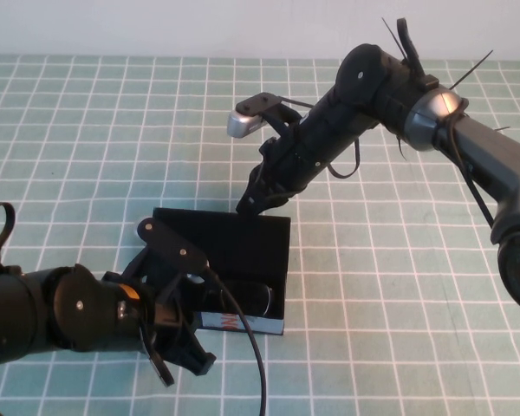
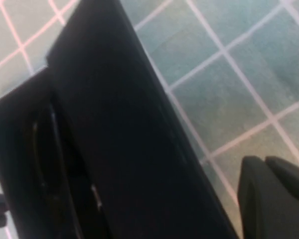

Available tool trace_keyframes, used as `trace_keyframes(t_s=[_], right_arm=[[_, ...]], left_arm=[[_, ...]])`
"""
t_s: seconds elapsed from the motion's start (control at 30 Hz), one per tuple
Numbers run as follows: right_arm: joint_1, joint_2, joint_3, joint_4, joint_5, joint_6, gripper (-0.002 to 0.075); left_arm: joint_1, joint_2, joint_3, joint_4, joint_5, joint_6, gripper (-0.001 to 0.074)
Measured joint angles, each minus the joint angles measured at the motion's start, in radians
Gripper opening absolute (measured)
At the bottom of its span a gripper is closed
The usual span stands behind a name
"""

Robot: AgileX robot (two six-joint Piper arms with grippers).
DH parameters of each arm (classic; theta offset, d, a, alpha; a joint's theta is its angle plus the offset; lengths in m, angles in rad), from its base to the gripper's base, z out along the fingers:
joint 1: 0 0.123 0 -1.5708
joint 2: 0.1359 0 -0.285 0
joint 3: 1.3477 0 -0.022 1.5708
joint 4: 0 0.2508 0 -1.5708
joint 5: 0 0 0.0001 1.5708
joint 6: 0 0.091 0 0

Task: Return glasses to glasses case
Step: Close the glasses case

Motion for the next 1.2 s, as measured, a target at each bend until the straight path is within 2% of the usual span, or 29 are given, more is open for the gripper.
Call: trace_keyframes(t_s=[0.37,0.57,1.03,1.2], right_arm=[[0.0,0.0,0.0,0.131,0.008,-0.057,-0.0011],[0.022,-0.021,0.004,0.135,0.008,-0.047,-0.0011],[0.114,-0.073,0.199,0.109,0.008,-0.023,-0.0011],[0.117,-0.068,0.208,0.115,0.006,-0.032,-0.0011]], left_arm=[[0.0,0.0,0.0,0.0,-0.001,0.0,-0.0001],[0.0,0.0,0.0,0.0,-0.001,0.0,-0.0001],[0.0,0.0,0.0,0.0,0.0,0.002,-0.0001],[0.0,-0.024,-0.002,0.086,0.131,0.004,-0.0001]])
